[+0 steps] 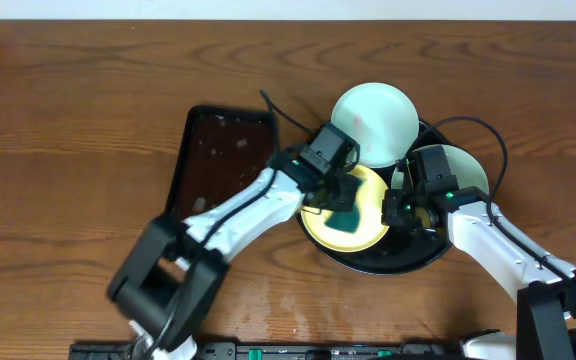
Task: Clean dirty plates on tray and stack at the side
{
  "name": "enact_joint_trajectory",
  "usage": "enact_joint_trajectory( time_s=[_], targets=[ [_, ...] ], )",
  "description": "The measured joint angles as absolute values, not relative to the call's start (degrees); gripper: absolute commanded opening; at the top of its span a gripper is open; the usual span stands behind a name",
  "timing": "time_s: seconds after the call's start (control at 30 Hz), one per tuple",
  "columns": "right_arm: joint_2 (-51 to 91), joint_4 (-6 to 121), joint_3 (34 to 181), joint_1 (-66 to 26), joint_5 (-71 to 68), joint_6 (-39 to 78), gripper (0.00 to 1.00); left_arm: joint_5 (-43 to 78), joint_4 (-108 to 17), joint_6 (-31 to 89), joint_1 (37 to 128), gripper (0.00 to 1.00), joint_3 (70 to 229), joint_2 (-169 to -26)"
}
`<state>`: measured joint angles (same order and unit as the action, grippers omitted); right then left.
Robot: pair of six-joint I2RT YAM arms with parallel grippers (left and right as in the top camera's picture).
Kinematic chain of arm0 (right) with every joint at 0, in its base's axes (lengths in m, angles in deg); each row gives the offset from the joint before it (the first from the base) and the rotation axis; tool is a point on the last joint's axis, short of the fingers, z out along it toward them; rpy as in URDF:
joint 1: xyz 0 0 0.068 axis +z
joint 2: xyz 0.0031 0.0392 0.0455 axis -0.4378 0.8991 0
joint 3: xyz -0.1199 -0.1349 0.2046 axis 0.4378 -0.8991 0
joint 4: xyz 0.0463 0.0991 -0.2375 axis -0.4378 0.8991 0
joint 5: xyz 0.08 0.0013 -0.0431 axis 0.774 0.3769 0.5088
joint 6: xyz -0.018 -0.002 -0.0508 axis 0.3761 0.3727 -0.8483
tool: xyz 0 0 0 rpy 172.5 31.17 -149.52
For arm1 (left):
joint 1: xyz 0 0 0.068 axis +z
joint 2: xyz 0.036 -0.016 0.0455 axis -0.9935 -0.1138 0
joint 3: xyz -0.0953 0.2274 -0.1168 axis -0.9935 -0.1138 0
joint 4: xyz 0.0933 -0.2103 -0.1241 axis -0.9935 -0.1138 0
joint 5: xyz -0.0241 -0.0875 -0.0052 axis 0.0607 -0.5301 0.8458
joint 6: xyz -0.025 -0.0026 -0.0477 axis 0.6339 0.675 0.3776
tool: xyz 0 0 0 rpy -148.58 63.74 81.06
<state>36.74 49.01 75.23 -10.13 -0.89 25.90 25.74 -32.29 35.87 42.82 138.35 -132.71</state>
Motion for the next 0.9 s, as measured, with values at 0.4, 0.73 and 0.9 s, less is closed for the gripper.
enact_joint_trajectory(
  time_s=[0.4,0.73,0.9],
  targets=[
    [36.98,49.64,74.97,-10.11,-1.91,25.75,0.01,23.05,-32.02,42.05,42.74,0.07,142.04,-140.56],
    [36.98,49.75,75.06,-9.36,-1.52,25.57,0.01,45.87,-51.37,42.58,41.64,0.08,147.90,-140.03],
    [36.98,49.95,75.10,-8.84,-1.04,25.59,0.01,47.86,-51.11,42.64,41.56,0.08,148.16,-140.05]
  ],
)
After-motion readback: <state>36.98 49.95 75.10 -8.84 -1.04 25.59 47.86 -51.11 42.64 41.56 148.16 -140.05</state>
